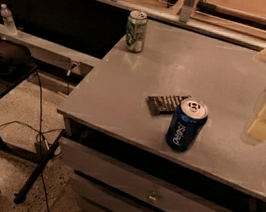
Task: Move pepsi can near green can
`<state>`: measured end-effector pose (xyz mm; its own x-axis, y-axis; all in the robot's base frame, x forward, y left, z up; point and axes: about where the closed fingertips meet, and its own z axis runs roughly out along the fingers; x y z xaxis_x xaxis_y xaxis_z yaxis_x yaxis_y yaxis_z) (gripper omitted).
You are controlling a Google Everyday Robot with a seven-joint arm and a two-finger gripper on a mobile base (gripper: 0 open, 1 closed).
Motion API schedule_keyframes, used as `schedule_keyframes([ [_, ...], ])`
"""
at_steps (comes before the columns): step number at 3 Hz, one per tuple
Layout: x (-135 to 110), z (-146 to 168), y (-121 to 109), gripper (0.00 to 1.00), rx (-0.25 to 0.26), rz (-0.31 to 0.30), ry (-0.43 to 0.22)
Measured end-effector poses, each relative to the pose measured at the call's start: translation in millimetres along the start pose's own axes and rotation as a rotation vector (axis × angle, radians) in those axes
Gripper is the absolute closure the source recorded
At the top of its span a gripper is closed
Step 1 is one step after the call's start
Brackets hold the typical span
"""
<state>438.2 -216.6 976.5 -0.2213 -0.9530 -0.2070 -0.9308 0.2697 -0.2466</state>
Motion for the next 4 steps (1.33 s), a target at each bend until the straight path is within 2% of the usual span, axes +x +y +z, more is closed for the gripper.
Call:
schedule_keyframes([
  [1,0,0,0,0.00,0.000,0.000,0.000],
  [2,-13,6,6,0.00,-0.014,-0.033,-0.029],
  [4,-67,39,28,0.00,-0.072,-0.151,-0.085],
])
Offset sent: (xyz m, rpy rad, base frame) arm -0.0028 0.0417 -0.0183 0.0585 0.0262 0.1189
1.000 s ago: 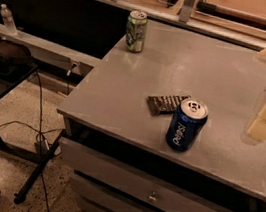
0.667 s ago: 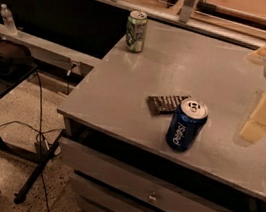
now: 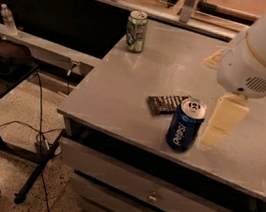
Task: Move pepsi can near green can
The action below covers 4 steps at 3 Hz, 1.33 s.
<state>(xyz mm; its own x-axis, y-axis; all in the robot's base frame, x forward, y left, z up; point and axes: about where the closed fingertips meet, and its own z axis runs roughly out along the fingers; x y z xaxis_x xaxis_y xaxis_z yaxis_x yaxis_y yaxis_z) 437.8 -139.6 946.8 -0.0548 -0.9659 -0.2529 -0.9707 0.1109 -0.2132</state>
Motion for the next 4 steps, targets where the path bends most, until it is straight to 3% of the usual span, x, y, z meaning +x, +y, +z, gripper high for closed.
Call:
schedule_keyframes([
  [1,-17,26,10,0.00,-0.050,-0.030,0.014],
  [2,-15,39,14,0.18,-0.065,-0.026,0.053],
  [4,-18,36,14,0.65,-0.055,-0.029,0.050],
])
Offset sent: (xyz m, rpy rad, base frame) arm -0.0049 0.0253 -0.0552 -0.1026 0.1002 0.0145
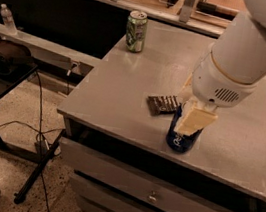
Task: Move pepsi can near green can
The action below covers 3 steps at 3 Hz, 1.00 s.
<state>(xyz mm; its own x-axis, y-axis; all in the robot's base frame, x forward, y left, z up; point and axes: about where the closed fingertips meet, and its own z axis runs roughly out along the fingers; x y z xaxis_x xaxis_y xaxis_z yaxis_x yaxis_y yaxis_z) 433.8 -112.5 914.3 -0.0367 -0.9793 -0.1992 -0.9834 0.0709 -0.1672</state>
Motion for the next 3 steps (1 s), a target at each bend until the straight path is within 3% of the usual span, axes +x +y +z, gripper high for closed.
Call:
schedule_keyframes([
  [1,-1,-4,-2,0.88,0.006,-0.008,-0.006],
  [2,-1,-28,-16,1.00,0.037,-0.021,-0.030],
  [3,-4,-67,-47,1.00,0.091,-0.016,-0.032],
])
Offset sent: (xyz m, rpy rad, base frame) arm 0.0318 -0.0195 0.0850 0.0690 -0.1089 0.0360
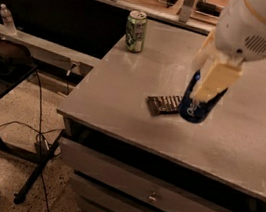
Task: Move pepsi can near green can
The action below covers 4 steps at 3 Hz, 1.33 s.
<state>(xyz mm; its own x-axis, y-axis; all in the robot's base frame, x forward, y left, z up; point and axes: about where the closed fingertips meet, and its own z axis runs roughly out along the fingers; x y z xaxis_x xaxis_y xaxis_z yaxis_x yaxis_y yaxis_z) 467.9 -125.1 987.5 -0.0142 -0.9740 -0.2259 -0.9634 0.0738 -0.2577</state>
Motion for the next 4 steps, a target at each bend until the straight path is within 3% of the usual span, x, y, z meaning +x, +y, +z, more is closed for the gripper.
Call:
schedule_keyframes([
  [2,-34,-53,-92,1.00,0.157,0.047,-0.018],
  [3,-46,-59,-128,1.00,0.234,0.078,-0.063],
  [4,-46,-59,-128,1.00,0.235,0.077,-0.064],
])
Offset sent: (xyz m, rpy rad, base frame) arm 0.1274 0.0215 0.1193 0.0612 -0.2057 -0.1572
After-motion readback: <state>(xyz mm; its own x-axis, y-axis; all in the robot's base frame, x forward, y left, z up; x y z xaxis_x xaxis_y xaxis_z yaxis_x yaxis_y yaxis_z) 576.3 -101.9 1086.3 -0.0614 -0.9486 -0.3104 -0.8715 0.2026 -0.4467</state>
